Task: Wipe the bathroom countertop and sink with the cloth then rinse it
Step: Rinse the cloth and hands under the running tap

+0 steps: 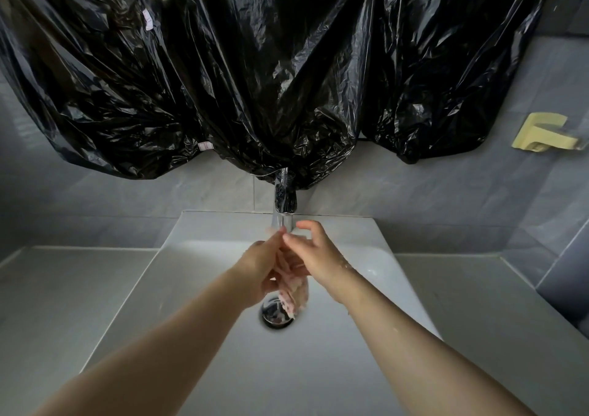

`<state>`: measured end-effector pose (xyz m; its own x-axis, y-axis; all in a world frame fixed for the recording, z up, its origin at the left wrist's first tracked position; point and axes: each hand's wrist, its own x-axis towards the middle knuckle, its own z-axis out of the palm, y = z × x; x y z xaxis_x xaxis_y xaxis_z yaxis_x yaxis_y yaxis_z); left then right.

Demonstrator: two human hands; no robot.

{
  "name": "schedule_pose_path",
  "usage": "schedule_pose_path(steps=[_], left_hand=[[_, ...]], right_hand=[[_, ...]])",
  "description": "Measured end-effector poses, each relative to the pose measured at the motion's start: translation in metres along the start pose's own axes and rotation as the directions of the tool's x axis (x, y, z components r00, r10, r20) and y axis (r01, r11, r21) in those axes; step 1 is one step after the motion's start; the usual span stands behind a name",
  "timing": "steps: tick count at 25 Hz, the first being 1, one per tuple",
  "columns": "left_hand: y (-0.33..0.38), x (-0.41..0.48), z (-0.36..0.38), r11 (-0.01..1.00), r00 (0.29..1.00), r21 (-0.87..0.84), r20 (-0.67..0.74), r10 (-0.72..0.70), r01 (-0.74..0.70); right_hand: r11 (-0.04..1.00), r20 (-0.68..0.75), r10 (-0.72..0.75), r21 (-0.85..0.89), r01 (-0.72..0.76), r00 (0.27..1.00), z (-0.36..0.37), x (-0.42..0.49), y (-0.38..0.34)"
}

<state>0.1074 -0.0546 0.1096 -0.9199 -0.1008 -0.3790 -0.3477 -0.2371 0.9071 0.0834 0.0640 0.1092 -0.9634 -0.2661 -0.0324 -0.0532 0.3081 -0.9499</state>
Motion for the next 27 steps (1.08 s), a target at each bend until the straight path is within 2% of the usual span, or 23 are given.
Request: schedule_pose_path(steps=[1, 3, 4, 5, 7, 8, 9, 12, 15, 16, 18, 19, 20, 21, 22, 23, 24, 26, 27], left_hand=[[-0.001, 0.004, 0.002, 0.997, 1.0, -0.073, 0.012, 0.006, -0.005], [-0.001, 0.012, 0.002, 0.977, 1.0, -0.21, -0.001, 0.021, -0.02], [-0.002, 0.017, 0.0, 0.963, 1.0, -0.27, 0.012, 0.015, -0.011], [-0.003, 0.019, 0.001, 0.945, 0.999, -0.325, 0.052, 0.0, 0.016], [-0.005, 0.022, 0.007, 0.934, 0.993, -0.349, 0.11, -0.044, 0.08], [-0.008, 0.027, 0.011, 0.954, 0.994, -0.289, 0.088, -0.06, 0.083], [-0.01, 0.034, 0.014, 0.979, 0.997, -0.188, 0.032, -0.07, 0.075], [-0.009, 0.059, 0.023, 0.996, 0.991, 0.056, -0.117, -0.063, 0.07], [0.001, 0.085, 0.046, 0.985, 0.991, 0.167, -0.122, 0.058, -0.037], [0.004, 0.095, 0.055, 0.981, 0.986, 0.178, -0.125, 0.106, -0.083], [0.009, 0.119, 0.068, 0.954, 0.969, 0.268, -0.166, 0.185, -0.137], [0.01, 0.127, 0.071, 0.889, 0.952, 0.436, -0.191, 0.241, -0.138], [0.008, 0.132, 0.072, 0.73, 0.923, 0.668, -0.176, 0.342, -0.143], [0.004, 0.133, 0.071, 0.506, 0.893, 0.845, -0.081, 0.442, -0.173], [-0.002, 0.135, 0.069, 0.278, 0.86, 0.933, 0.06, 0.507, -0.229], [-0.009, 0.135, 0.068, 0.096, 0.854, 0.96, 0.184, 0.488, -0.262], [-0.015, 0.138, 0.066, -0.035, 0.861, 0.961, 0.262, 0.437, -0.275], [-0.026, 0.142, 0.06, -0.159, 0.896, 0.947, 0.316, 0.311, -0.279], [-0.029, 0.138, 0.056, -0.178, 0.902, 0.942, 0.326, 0.284, -0.284]], right_hand=[[0.997, 0.028, 0.0, 0.078, -0.002, 1.0, -0.001, 0.001, 0.0], [0.976, -0.073, 0.042, 0.218, -0.025, 0.996, -0.012, 0.005, 0.003], [0.981, -0.132, 0.095, 0.183, -0.07, 0.987, -0.019, 0.006, 0.007], [0.98, -0.124, 0.169, 0.124, -0.153, 0.978, -0.025, 0.007, 0.014], [0.922, 0.103, 0.337, 0.166, -0.35, 0.936, -0.032, 0.005, 0.027], [0.882, 0.192, 0.367, 0.238, -0.406, 0.91, -0.033, 0.006, 0.036], [0.859, 0.185, 0.358, 0.318, -0.401, 0.915, -0.036, 0.008, 0.044], [0.887, -0.1, 0.339, 0.365, -0.283, 0.935, -0.052, 0.027, 0.062], [0.946, -0.389, 0.247, 0.295, -0.134, 0.888, -0.069, 0.056, 0.065], [0.964, -0.453, 0.191, 0.253, -0.08, 0.871, -0.074, 0.07, 0.065], [0.992, -0.481, 0.112, 0.103, -0.07, 0.869, -0.082, 0.092, 0.063], [0.99, -0.46, 0.076, -0.073, -0.123, 0.885, -0.085, 0.099, 0.065], [0.93, -0.429, 0.02, -0.323, -0.174, 0.903, -0.085, 0.102, 0.069], [0.812, -0.383, -0.053, -0.554, -0.184, 0.922, -0.083, 0.104, 0.073], [0.69, -0.328, -0.119, -0.706, -0.16, 0.937, -0.08, 0.104, 0.079], [0.614, -0.263, -0.114, -0.777, -0.14, 0.958, -0.076, 0.103, 0.083], [0.598, -0.219, -0.081, -0.791, -0.129, 0.972, -0.071, 0.103, 0.087], [0.597, -0.166, -0.031, -0.794, -0.115, 0.986, -0.066, 0.1, 0.092], [0.61, -0.183, -0.05, -0.784, -0.115, 0.982, -0.068, 0.096, 0.091]])
